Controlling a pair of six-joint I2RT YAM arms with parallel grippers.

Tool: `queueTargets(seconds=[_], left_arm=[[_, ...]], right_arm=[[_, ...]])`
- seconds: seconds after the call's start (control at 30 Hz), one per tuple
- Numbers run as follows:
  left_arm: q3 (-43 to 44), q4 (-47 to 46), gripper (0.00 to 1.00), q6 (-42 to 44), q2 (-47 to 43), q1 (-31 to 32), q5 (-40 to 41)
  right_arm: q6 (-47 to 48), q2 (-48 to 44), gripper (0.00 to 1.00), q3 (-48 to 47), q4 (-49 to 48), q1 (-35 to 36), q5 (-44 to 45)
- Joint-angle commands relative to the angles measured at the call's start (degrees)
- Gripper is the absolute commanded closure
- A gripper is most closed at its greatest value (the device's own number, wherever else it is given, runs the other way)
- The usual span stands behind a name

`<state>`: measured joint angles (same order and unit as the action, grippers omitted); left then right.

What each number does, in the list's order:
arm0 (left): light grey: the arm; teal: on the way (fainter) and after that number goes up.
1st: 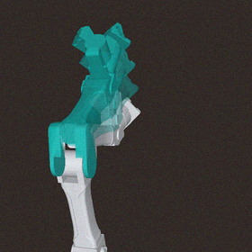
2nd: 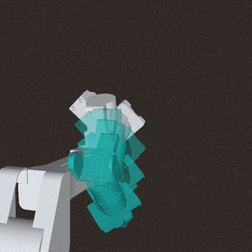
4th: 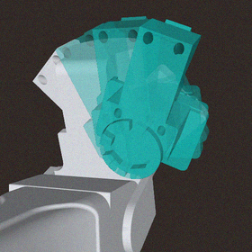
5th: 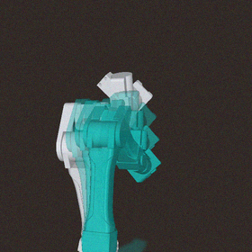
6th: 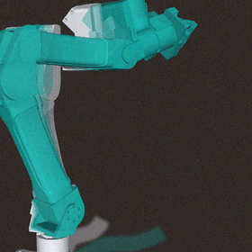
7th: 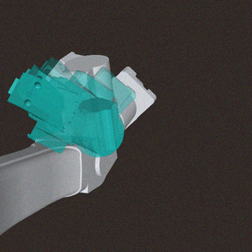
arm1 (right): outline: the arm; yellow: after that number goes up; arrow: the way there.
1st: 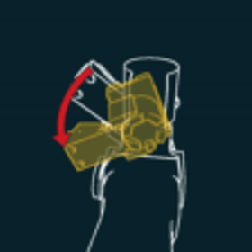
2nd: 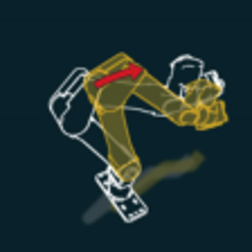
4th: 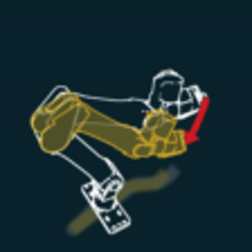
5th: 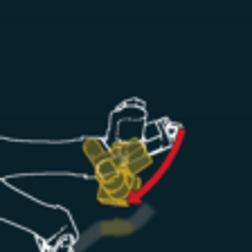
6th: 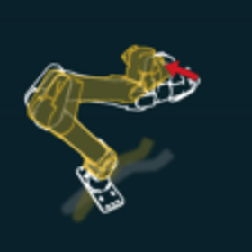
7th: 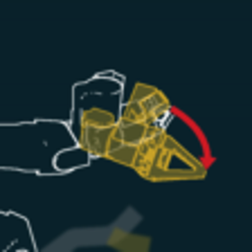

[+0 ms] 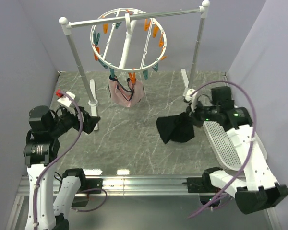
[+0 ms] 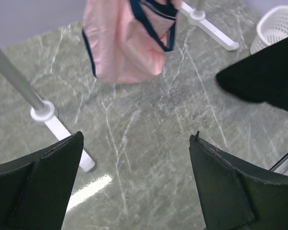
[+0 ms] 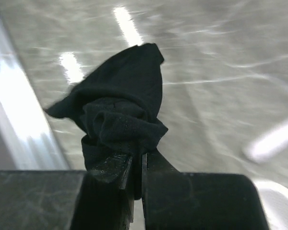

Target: Clip the underwear to the hanger

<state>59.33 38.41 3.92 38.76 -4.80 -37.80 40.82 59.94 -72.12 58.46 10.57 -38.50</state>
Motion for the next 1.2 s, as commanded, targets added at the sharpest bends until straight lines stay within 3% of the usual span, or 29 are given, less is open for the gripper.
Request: queueTargets(seconds=[0.0, 0.27, 0.43, 0.57, 0.63, 0.7, 0.77, 0.97, 1.1, 1.17], left_arm=[[-0.88, 0.69, 0.04, 6.87, -0.62, -0.04, -5.61], [-5.01, 8.07, 0.09, 23.13, -1.76, -0.04, -13.34], [-8.35, 10.89, 0.10, 33.83, -2.73, -0.04, -17.65], [-10.02, 12.47, 0.10, 38.52, -2.29, 0.23, -17.66], [-9.76, 13.35, 0.10, 40.19, -0.98, 0.49, -17.57], [-9.85, 13.01, 0.10, 40.02, 0.08, 0.93, -17.40], [-10.02, 11.60, 0.10, 39.23, 1.57, 1.89, -16.26], [-12.04, 7.21, 0.12, 36.68, 4.65, 6.98, -10.90], [-15.03, 2.20, 0.13, 33.35, 3.95, 8.75, -9.48], [-16.26, -0.78, 0.13, 28.62, 3.51, 8.75, -9.48]], right_arm=[[-10.40, 2.45, 1.00, 5.13, -10.37, 3.75, -4.90], [-19.54, 5.97, 1.00, 12.52, -20.30, 14.30, -13.16], [-26.22, 7.21, 1.00, 12.88, -27.42, 14.39, -23.88], [-44.82, 5.89, 1.00, 18.22, -41.72, 13.34, -29.96], [-48.71, 5.71, 1.00, 24.28, -47.90, 11.15, -27.26], [-47.59, 7.72, 0.83, 28.32, -47.22, 9.65, -22.87], [-44.34, 12.80, 0.46, 28.79, -44.32, 6.76, -18.20], [-37.67, 17.23, 0.39, 24.84, -34.65, -2.91, -7.06], [-27.83, 11.88, 0.36, 20.28, -31.56, -1.35, 0.86], [-22.47, 8.81, 0.36, 18.95, -31.65, 3.89, 5.00]])
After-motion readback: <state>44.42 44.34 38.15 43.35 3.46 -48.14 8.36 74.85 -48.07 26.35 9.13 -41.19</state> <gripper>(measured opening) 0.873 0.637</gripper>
